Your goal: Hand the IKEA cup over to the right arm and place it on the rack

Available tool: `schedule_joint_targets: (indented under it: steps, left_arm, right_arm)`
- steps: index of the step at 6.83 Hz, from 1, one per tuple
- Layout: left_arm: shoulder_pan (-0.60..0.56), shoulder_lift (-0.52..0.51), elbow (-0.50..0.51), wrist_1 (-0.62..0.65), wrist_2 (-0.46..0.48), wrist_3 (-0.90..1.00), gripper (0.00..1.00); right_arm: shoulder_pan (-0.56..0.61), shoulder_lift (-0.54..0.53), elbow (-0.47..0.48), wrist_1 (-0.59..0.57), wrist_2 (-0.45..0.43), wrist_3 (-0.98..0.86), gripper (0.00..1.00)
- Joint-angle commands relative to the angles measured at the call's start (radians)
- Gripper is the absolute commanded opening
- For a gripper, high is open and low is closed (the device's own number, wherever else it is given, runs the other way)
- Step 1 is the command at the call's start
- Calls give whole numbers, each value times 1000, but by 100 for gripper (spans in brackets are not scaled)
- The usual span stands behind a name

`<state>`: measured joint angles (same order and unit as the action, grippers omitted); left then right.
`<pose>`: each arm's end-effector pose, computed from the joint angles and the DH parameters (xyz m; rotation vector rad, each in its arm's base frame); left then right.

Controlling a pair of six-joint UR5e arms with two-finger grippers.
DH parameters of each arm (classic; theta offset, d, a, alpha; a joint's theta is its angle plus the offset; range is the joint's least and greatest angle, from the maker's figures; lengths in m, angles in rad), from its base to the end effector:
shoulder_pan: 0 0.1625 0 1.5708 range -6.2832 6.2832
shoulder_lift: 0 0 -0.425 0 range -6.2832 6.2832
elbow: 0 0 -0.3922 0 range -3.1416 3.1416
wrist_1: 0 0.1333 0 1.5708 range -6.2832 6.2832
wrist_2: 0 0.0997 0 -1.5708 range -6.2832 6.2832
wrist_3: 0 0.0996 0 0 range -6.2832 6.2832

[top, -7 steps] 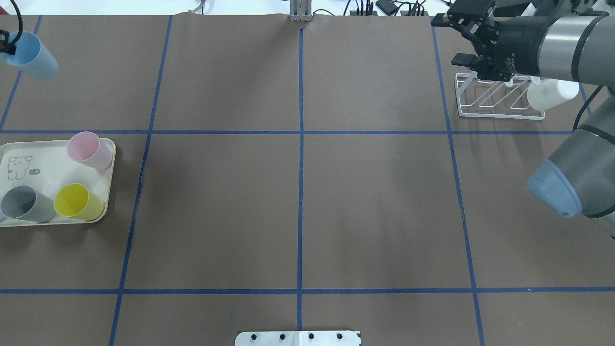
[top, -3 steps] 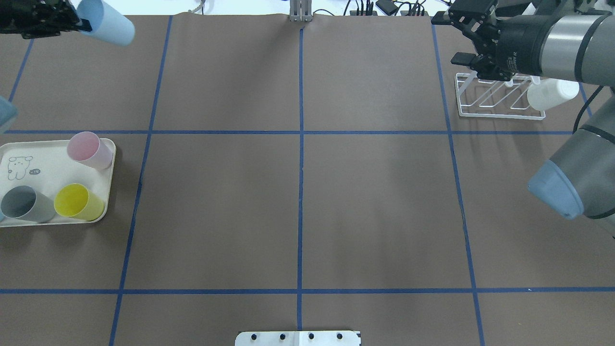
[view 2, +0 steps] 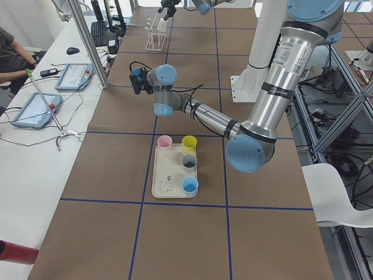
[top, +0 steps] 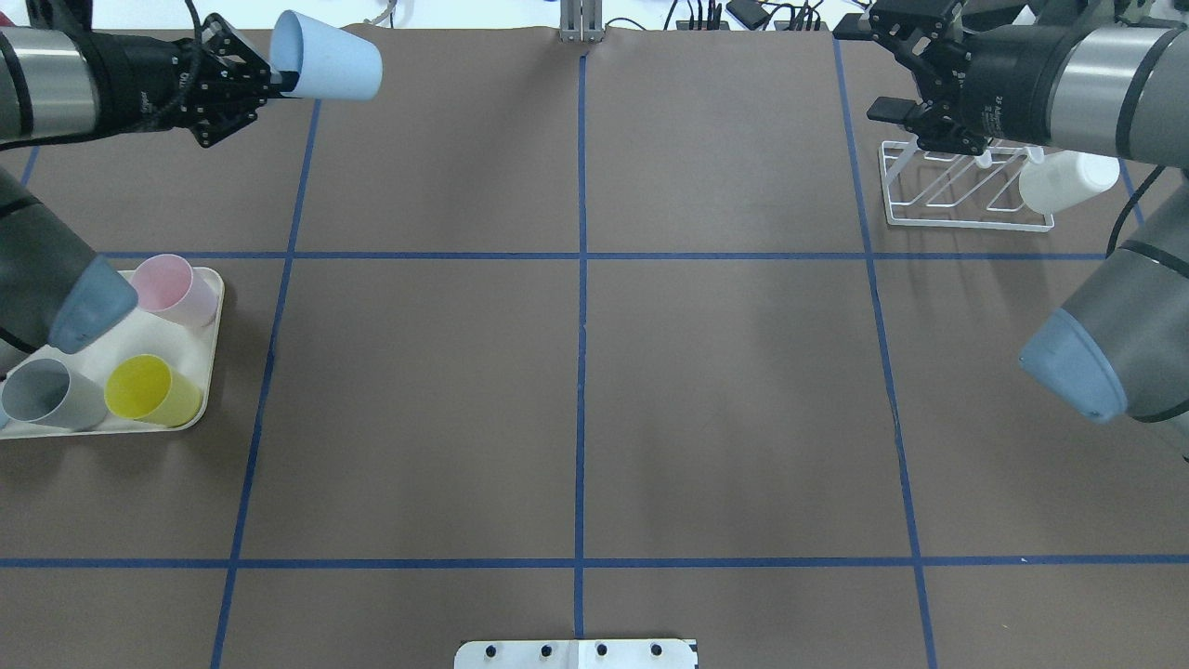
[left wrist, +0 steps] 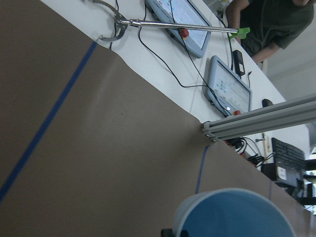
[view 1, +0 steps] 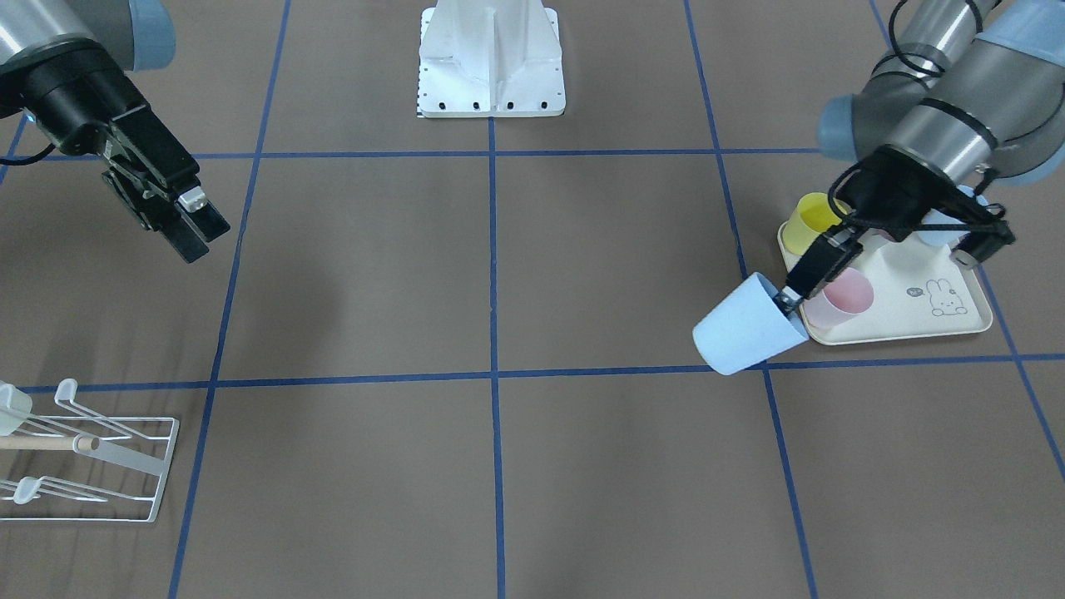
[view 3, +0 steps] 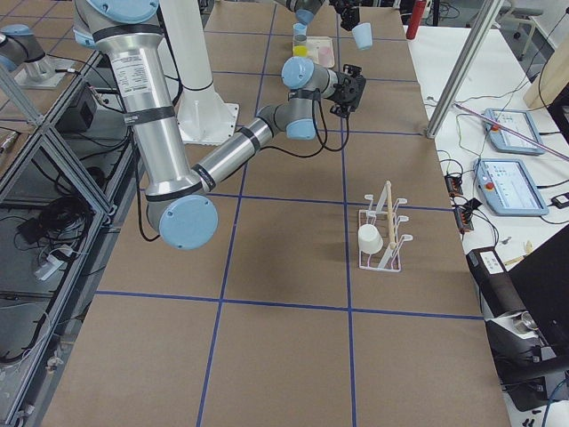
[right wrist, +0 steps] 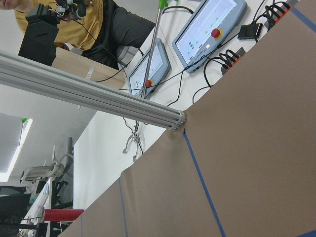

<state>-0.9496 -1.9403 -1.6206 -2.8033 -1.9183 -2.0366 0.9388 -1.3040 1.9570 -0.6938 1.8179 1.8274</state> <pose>0.2666 -0.5433 0.2922 0.1389 1.7018 -0.7856 -0.2217 -0.4872 0.2385 0.3333 -1.5452 0.7580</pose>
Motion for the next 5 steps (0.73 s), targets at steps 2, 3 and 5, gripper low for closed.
schedule_joint_targets:
  steps: [2,3,5]
  left_arm:
    - [231,-121,4,-151,366,-424,0]
    - [291,-158,24,-198,459,-491,0]
    - [322,-206,95,-281,531,-583,0]
  right_arm:
    - [-46,52,-7,81,-34,143,100]
    - [-98,54,-3,115,-102,167,100]
    - [-197,89,-18,164,-240,230,100]
